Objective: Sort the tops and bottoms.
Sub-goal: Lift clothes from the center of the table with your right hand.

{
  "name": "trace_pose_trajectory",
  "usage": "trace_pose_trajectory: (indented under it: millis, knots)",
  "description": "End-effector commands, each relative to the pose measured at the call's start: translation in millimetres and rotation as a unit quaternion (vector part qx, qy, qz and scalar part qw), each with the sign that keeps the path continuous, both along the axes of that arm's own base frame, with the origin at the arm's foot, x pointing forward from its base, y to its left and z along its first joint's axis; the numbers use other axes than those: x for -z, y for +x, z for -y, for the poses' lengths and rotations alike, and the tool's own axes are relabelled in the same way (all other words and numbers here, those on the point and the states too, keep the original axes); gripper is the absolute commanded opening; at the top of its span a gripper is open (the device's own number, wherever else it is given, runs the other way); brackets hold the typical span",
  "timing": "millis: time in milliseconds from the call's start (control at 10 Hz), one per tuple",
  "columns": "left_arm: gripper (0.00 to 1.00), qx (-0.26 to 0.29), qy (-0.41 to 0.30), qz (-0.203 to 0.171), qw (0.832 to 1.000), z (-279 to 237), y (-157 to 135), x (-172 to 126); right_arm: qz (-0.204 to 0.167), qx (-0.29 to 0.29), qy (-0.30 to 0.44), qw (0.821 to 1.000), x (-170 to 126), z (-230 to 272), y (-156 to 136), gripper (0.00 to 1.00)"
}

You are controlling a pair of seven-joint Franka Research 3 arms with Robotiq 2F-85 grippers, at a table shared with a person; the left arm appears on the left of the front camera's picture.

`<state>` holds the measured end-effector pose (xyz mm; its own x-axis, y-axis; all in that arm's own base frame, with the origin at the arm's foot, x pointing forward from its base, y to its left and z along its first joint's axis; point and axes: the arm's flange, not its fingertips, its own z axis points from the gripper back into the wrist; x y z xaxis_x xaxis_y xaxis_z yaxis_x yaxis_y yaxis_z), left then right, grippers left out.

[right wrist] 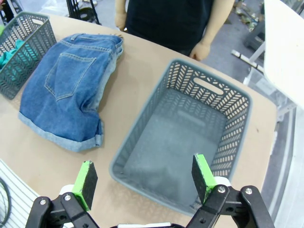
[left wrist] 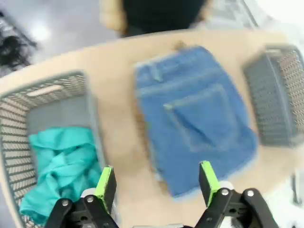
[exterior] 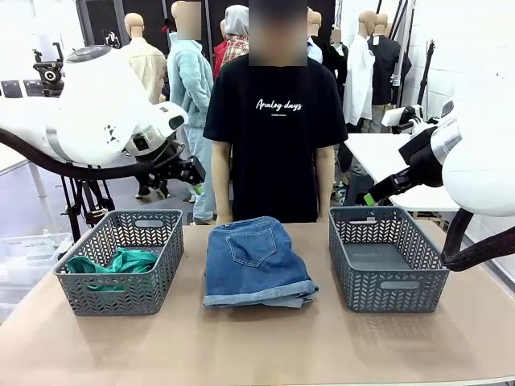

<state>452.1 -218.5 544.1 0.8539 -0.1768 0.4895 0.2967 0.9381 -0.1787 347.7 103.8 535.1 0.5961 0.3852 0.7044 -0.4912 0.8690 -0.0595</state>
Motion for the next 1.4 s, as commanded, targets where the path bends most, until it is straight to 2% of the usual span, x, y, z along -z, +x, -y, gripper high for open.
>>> trace_pose_trajectory:
  millis: [0,100,200,300,500,600,700,800,1000,1100,1200,1300]
  knots:
    - [0.91,0.165,0.005,-0.024,0.986,-57,-24,-25,0.0,-0.003,0.004,1.0,1,1,1,1.0]
    - [0.91,0.153,0.041,0.012,0.987,-54,-31,-27,0.0,-0.003,0.004,1.0,1,1,1,1.0]
    - [0.91,0.099,0.079,0.027,0.992,-50,-28,-26,0.0,-0.003,0.004,1.0,1,1,1,1.0]
    - [0.91,0.133,-0.001,-0.006,0.991,-20,-31,-26,0.0,-0.003,0.004,1.0,1,1,1,1.0]
    - [0.91,0.133,-0.001,-0.006,0.991,-20,-31,-26,0.0,-0.003,0.004,1.0,1,1,1,1.0]
    - [0.91,0.136,0.023,-0.003,0.99,-34,-36,-31,0.0,-0.003,0.004,1.0,1,1,1,1.0]
    - [0.91,0.169,-0.014,-0.003,0.986,-27,-43,-30,0.0,-0.003,0.004,1.0,1,1,1,1.0]
    - [0.91,0.196,-0.042,0.024,0.98,-21,-64,-29,0.0,-0.003,0.004,1.0,1,1,1,1.0]
    - [0.91,0.257,0.032,0.054,0.964,-14,-94,-30,0.0,-0.003,0.004,1.0,1,1,1,1.0]
    - [0.91,0.278,0.037,0.046,0.959,-16,-101,-37,0.0,-0.003,0.004,1.0,1,1,1,1.0]
    - [0.91,0.281,0.054,0.065,0.956,-18,-102,-41,0.0,-0.003,0.004,1.0,1,1,1,1.0]
    - [0.91,0.275,0.064,0.068,0.957,-19,-101,-40,0.0,-0.003,0.004,1.0,1,1,1,1.0]
